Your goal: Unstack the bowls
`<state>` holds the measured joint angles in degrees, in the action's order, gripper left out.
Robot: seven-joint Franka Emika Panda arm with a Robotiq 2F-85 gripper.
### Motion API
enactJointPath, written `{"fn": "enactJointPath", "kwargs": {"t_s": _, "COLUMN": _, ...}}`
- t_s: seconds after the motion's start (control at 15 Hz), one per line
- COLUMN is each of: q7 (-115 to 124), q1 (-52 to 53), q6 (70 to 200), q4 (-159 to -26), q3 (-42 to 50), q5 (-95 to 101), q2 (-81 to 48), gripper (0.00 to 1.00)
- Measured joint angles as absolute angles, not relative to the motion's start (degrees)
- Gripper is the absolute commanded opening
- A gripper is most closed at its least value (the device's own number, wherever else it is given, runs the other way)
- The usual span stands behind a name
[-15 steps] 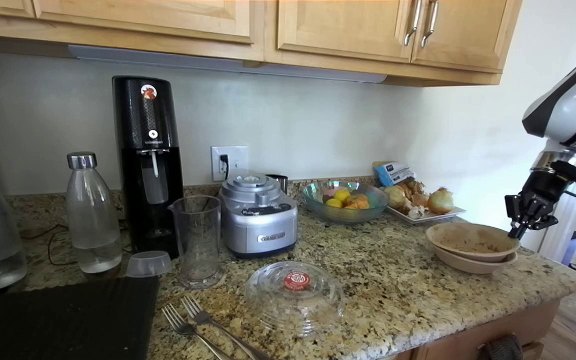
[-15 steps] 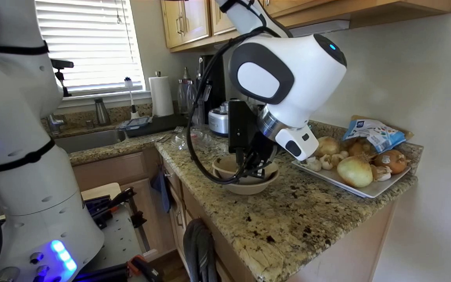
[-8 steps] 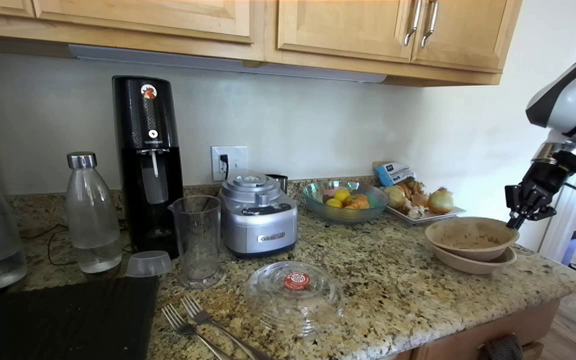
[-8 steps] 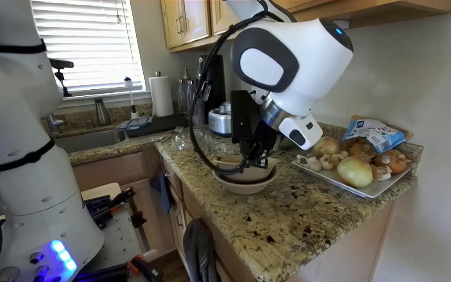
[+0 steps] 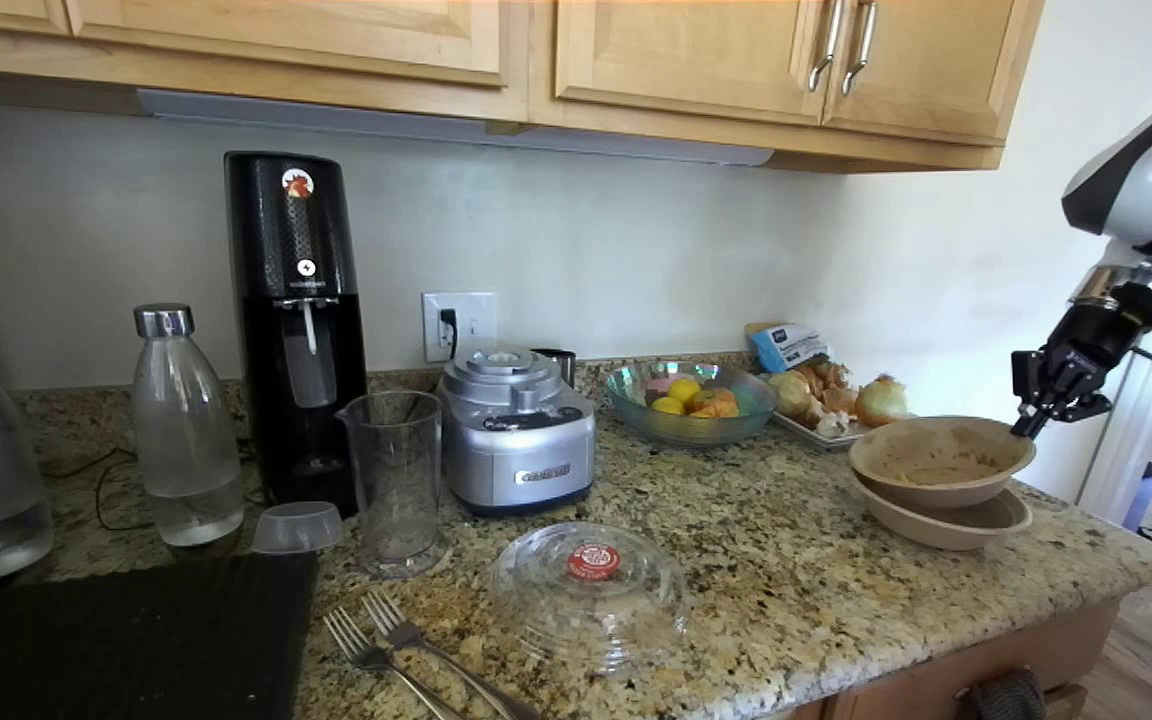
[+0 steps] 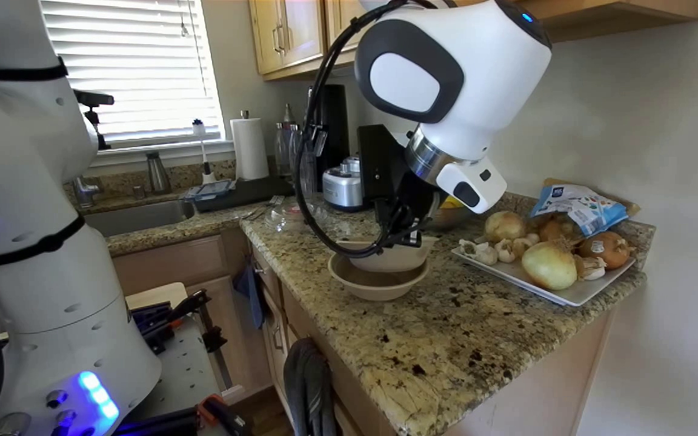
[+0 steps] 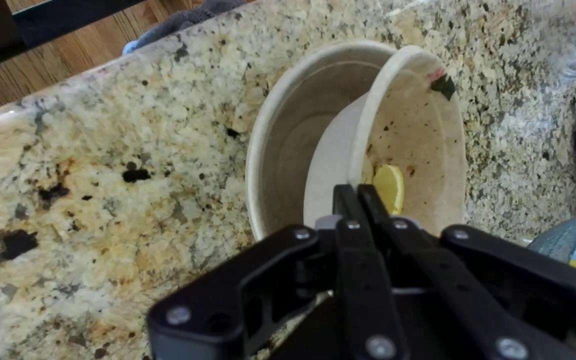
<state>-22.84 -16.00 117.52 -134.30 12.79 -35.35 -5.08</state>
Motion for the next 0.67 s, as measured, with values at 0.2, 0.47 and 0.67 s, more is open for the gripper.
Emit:
{"fn": "enactJointPath", "kwargs": {"t_s": 0.2, "q7": -22.8, "q1": -16.0, "q6": 117.9, "q4": -134.3, "q3": 13.6, "q5": -35.1, "q2": -5.3, "gripper": 0.04}}
{"fn": "enactJointPath", "kwargs": {"t_s": 0.47, "q7": -22.8, "q1": -16.0, "q6": 119.2, "q4": -134.3, "q3": 14.4, "q5": -34.2, "q2": -5.3, "gripper": 0.04}}
{"fn": "enactJointPath", "kwargs": {"t_s": 0.67, "q7": -22.8, "q1": -16.0, "q6": 120.5, "q4": -134.4, "q3": 14.5, "q5": -32.9, "q2": -5.3, "gripper": 0.34}}
